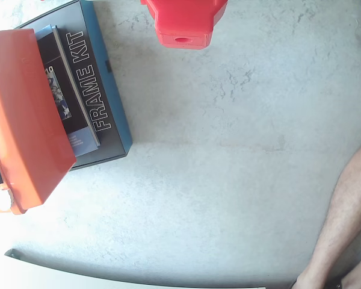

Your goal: Grab the white handle of the orange box

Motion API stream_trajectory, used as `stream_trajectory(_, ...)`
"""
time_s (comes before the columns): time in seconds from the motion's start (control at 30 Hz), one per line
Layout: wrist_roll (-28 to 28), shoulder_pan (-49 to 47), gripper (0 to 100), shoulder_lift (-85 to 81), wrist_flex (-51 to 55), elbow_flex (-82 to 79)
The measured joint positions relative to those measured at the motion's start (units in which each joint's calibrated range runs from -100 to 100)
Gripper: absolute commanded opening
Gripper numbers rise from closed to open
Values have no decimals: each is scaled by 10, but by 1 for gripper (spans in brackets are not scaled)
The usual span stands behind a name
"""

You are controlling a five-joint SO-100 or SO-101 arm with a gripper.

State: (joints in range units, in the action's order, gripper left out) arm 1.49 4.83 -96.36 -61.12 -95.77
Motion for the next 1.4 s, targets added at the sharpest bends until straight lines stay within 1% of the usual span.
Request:
stream_trajectory(0.17, -1, -17, 2, -4, 0, 9)
stream_trajectory(1.03, 1, -19, 2, 0, 0, 9)
stream_trajectory(1.17, 1, -74, 2, 33, 31, 33)
stream_trajectory(1.27, 0, -166, 2, 114, 82, 97)
stream_trajectory(1.33, 0, -194, 2, 181, 103, 156)
stream_trajectory(1.4, 0, -219, 2, 212, 110, 180)
